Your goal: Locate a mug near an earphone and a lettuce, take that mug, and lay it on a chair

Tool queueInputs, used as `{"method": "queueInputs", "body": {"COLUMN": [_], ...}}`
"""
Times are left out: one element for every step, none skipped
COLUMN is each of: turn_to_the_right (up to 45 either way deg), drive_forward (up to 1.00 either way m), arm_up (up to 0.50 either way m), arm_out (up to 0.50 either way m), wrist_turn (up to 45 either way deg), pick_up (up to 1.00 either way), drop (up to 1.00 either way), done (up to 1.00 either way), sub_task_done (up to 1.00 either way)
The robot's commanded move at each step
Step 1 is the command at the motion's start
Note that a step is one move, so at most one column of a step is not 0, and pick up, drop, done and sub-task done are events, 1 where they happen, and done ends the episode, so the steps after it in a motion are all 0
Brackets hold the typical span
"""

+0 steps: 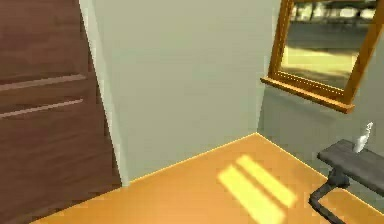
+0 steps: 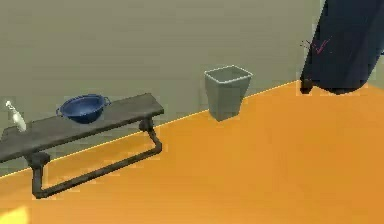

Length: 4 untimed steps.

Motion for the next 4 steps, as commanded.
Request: {"method": "queueInputs", "body": {"turn_to_the_right": [30.0, 0.0, -45.0, -18.0], "drive_forward": [0.0, 0.25, 0.0, 0.0], "arm_up": [0.0, 0.0, 0.0, 0.0], "arm_out": [0.0, 0.0, 0.0, 0.0], "wrist_turn": [0.0, 0.0, 0.0, 0.0], "pick_up": [0.0, 0.0, 0.0, 0.0], "drop": [0.0, 0.0, 0.0, 0.0], "done": [0.0, 0.0, 0.0, 0.0], "sub_task_done": [0.0, 0.0, 0.0, 0.0]}}
